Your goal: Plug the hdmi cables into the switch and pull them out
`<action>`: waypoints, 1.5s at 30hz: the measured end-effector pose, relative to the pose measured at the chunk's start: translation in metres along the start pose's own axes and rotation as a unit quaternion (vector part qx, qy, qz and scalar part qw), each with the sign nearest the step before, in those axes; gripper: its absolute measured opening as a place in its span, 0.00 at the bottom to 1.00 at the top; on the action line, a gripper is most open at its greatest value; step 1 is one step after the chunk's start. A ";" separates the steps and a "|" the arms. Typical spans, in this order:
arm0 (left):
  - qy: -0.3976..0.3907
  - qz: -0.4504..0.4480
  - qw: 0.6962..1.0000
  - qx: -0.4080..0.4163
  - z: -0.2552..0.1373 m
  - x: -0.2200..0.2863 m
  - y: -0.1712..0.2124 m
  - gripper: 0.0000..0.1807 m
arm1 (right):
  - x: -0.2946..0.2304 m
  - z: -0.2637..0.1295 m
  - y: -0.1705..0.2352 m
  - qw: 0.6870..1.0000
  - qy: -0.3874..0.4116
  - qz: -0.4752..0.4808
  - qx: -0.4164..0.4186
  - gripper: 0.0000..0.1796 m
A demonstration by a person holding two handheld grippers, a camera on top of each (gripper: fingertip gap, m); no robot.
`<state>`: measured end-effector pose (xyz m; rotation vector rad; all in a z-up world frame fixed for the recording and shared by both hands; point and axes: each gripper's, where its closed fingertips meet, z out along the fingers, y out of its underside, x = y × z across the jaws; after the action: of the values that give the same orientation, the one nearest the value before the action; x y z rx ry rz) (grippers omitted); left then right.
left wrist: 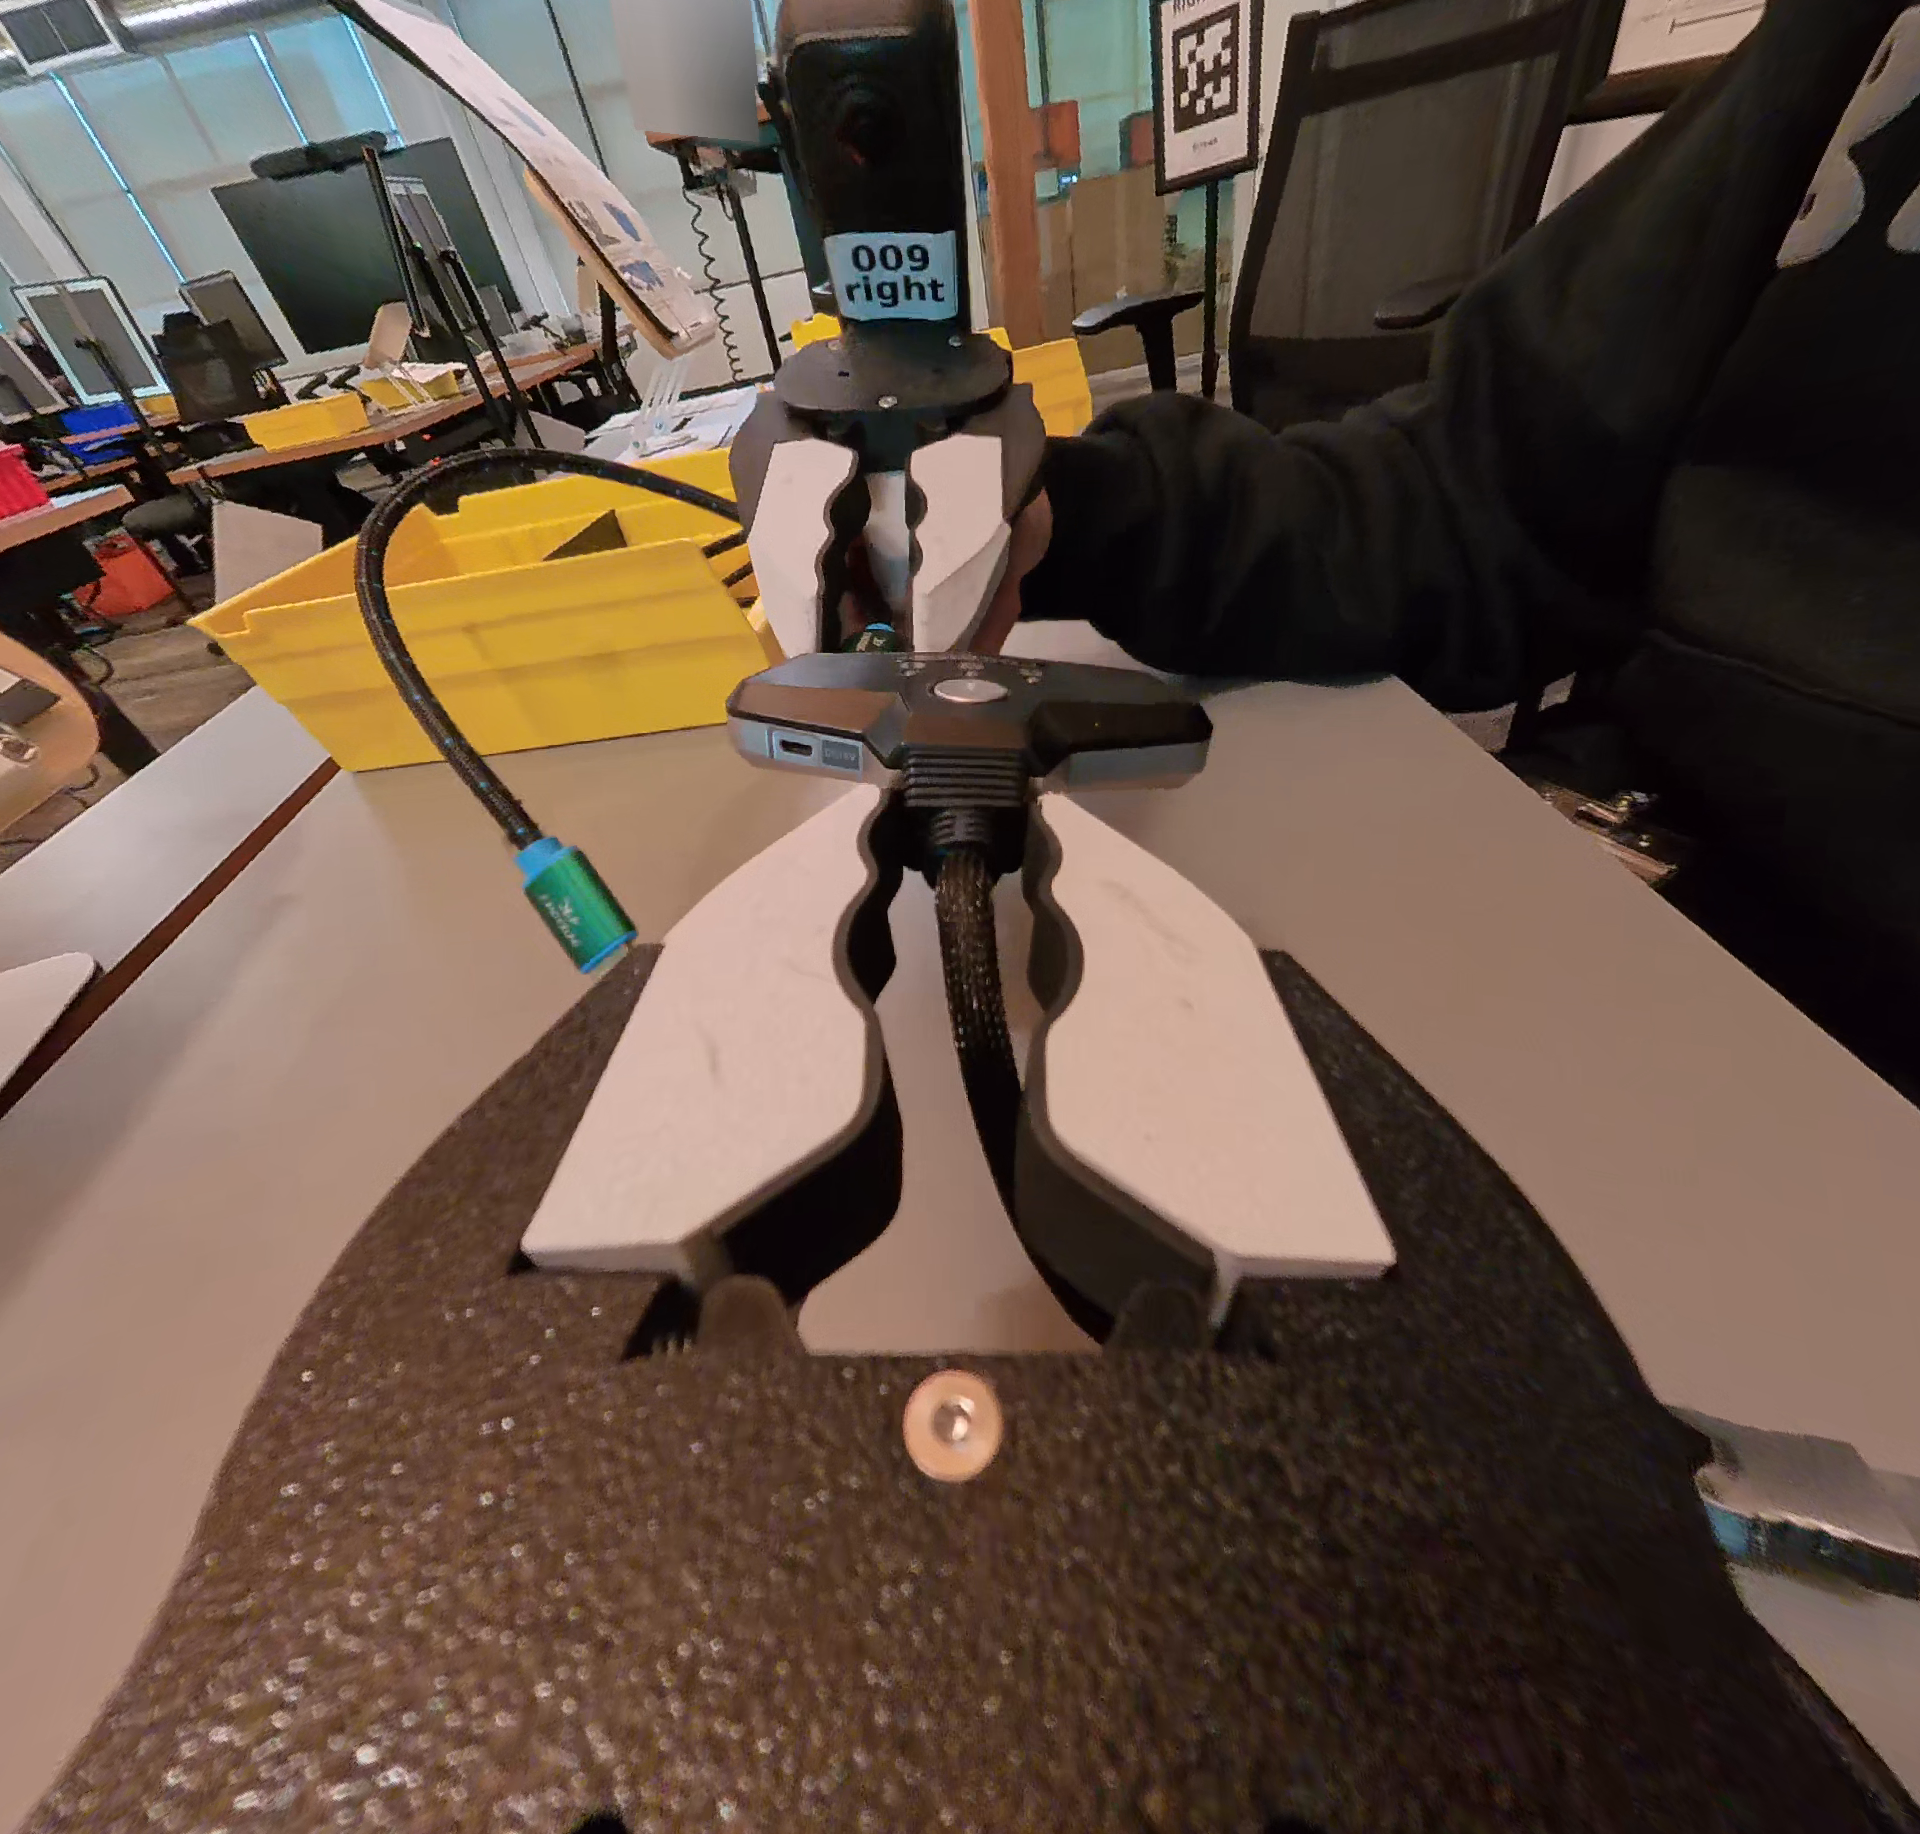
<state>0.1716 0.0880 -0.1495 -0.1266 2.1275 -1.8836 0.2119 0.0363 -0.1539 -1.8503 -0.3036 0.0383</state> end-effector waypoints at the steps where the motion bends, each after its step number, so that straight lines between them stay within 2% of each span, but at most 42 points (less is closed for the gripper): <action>1: 0.000 0.002 1.000 -0.003 0.001 0.001 0.000 0.12 | 0.000 -0.001 -0.001 1.000 0.003 -0.010 -0.002 0.12; 8: -0.016 0.006 1.000 -0.018 -0.002 -0.003 0.003 0.12 | 0.006 -0.004 0.007 0.999 0.023 -0.023 -0.017 0.12; 10: -0.063 0.003 0.996 0.064 -0.041 -0.016 -0.022 0.12 | 0.049 -0.042 0.036 0.987 0.137 -0.035 -0.078 0.12; 11: -0.090 0.003 0.990 0.105 -0.057 -0.022 -0.036 0.12 | 0.044 -0.055 0.014 0.994 0.098 0.037 0.014 0.12; 12: -0.097 0.011 0.988 0.118 -0.057 -0.024 -0.042 0.12 | 0.035 -0.066 -0.021 0.990 0.071 0.045 0.117 0.12; 13: -0.088 0.018 0.990 0.109 -0.045 -0.022 -0.041 0.12 | 0.032 -0.065 -0.032 0.988 0.082 0.014 0.128 0.12; 15: -0.057 0.024 0.995 0.083 -0.019 -0.015 -0.036 0.12 | 0.025 -0.047 -0.029 0.993 0.075 -0.016 0.090 0.12; 17: -0.053 0.022 0.995 0.082 -0.014 -0.015 -0.034 0.12 | 0.020 -0.046 -0.027 0.993 0.081 -0.049 0.076 0.12; 18: -0.055 0.018 0.994 0.089 -0.017 -0.015 -0.034 0.12 | 0.024 -0.053 -0.028 0.989 0.110 -0.075 0.063 0.12; 20: -0.065 0.006 0.992 0.106 -0.027 -0.017 -0.034 0.12 | 0.033 -0.078 -0.038 0.979 0.166 -0.105 0.051 0.12; 23: -0.077 -0.005 0.990 0.117 -0.037 -0.021 -0.032 0.12 | 0.061 -0.137 -0.048 0.955 0.270 -0.116 0.031 0.12; 25: -0.079 -0.007 0.990 0.120 -0.038 -0.022 -0.032 0.12 | 0.083 -0.178 -0.037 0.940 0.325 -0.106 0.002 0.12; 27: -0.076 -0.009 0.990 0.116 -0.035 -0.022 -0.030 0.12 | 0.100 -0.212 -0.017 0.935 0.343 -0.088 -0.023 0.12; 32: -0.070 -0.012 0.992 0.109 -0.031 -0.021 -0.026 0.12 | 0.115 -0.253 0.047 0.949 0.292 -0.028 -0.114 0.12; 36: -0.068 -0.014 0.991 0.113 -0.032 -0.020 -0.027 0.12 | 0.116 -0.249 0.086 0.953 0.227 -0.004 -0.198 0.12; 40: -0.067 -0.015 0.991 0.115 -0.032 -0.020 -0.026 0.12 | 0.134 -0.240 0.085 0.966 0.207 0.053 -0.145 0.12; 42: -0.069 -0.018 0.990 0.118 -0.033 -0.021 -0.026 0.12 | 0.144 -0.237 0.098 0.963 0.201 0.095 -0.150 0.11; 45: -0.070 -0.021 0.989 0.126 -0.035 -0.022 -0.027 0.12 | 0.147 -0.234 0.132 0.945 0.183 0.148 -0.226 0.12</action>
<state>0.1791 0.1237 -0.1163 -0.2424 1.7937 -2.0826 0.4205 -0.1844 -0.1897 -2.2961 0.2509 -0.1819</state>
